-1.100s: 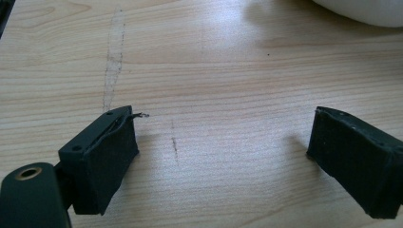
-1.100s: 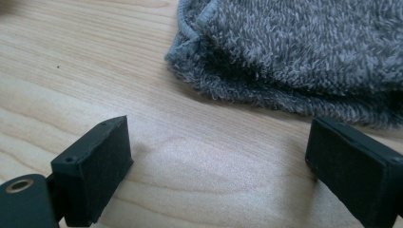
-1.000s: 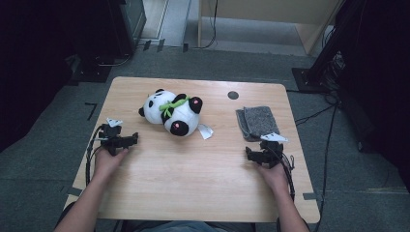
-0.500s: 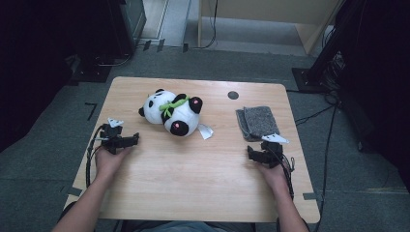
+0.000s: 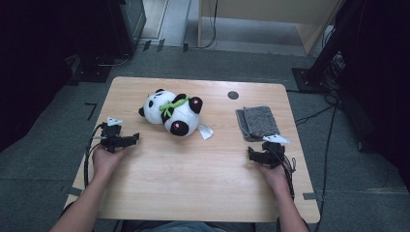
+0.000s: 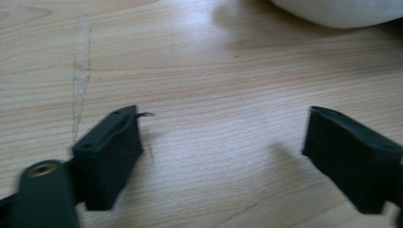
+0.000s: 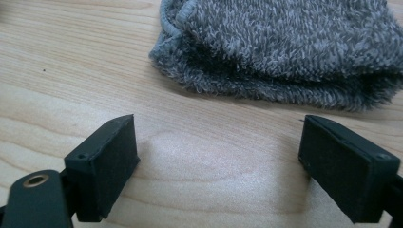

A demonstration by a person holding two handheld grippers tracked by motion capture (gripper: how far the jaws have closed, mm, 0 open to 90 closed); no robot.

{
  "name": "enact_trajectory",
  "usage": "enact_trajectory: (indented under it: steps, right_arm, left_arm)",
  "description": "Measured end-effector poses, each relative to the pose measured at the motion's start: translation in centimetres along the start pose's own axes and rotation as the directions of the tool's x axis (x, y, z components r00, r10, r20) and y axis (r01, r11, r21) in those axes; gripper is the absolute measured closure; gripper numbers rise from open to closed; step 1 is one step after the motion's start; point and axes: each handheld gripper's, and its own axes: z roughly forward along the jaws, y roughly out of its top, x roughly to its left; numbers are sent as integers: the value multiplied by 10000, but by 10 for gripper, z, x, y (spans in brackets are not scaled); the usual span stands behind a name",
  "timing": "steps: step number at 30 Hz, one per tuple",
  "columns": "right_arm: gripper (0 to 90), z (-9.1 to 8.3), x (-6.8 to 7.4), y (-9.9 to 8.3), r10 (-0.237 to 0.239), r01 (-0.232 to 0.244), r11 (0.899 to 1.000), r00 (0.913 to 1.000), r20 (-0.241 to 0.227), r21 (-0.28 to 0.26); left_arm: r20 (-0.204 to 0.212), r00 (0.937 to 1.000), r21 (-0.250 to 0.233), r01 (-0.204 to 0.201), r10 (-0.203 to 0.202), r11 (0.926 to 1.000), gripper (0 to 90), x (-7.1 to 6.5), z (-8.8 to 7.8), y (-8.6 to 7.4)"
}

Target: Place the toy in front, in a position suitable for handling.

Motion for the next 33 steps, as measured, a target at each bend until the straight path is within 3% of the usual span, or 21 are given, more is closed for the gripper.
enact_trajectory:
  steps: [6,8,11,14,17,21,23,25,27,28,31,33]
  right_arm:
    - [160,-2,0,1,-40,41,9999,10000,-65,126]
    - [199,-2,0,3,-154,158,9996,9997,-190,230]
    - [227,-4,0,3,-171,178,9996,9995,-282,234]
    - [262,-7,1,5,-291,297,9995,9985,-464,132]
    - [248,-8,1,10,-387,403,9986,9982,-457,345]
    - [280,-8,1,16,-210,258,9983,9956,-914,519]
    - [292,-11,3,17,-350,380,9987,9959,-838,334]
    - [295,-13,2,19,-370,377,9993,9955,-870,71]
    - [319,-15,1,20,-368,365,9993,9927,-1146,-46]
    - [341,-15,1,21,-367,364,9993,9913,-1263,-43]
    - [344,-13,1,29,-365,446,9980,9859,-1631,458]
    - [362,-12,2,31,-346,455,9972,9840,-1748,588]
  left_arm:
    - [60,9971,0,-764,764,9971,153,-7,-2,4]
    - [268,9930,-280,-1146,1154,9930,172,-11,-6,6]
    - [445,9903,-460,-1298,1318,9905,237,-13,-10,8]
    - [900,9882,-521,-1198,1241,9914,248,-15,-13,14]
    - [1057,9853,-631,-1283,1345,9897,253,-17,-14,19]
    - [1339,9826,-753,-1198,1291,9899,261,-18,-16,26]
    - [1745,9776,-709,-1070,1180,9917,314,-18,-16,30]
    - [1871,9754,-836,-1019,1161,9913,320,-19,-17,33]
    - [1921,9708,-755,-1316,1440,9884,325,-22,-16,36]
    - [2103,9639,-680,-1524,1635,9860,354,-23,-16,38]
    - [2505,9554,-477,-1490,1562,9877,364,-26,-14,46]
    - [2568,9531,-495,-1524,1600,9871,355,-28,-14,51]
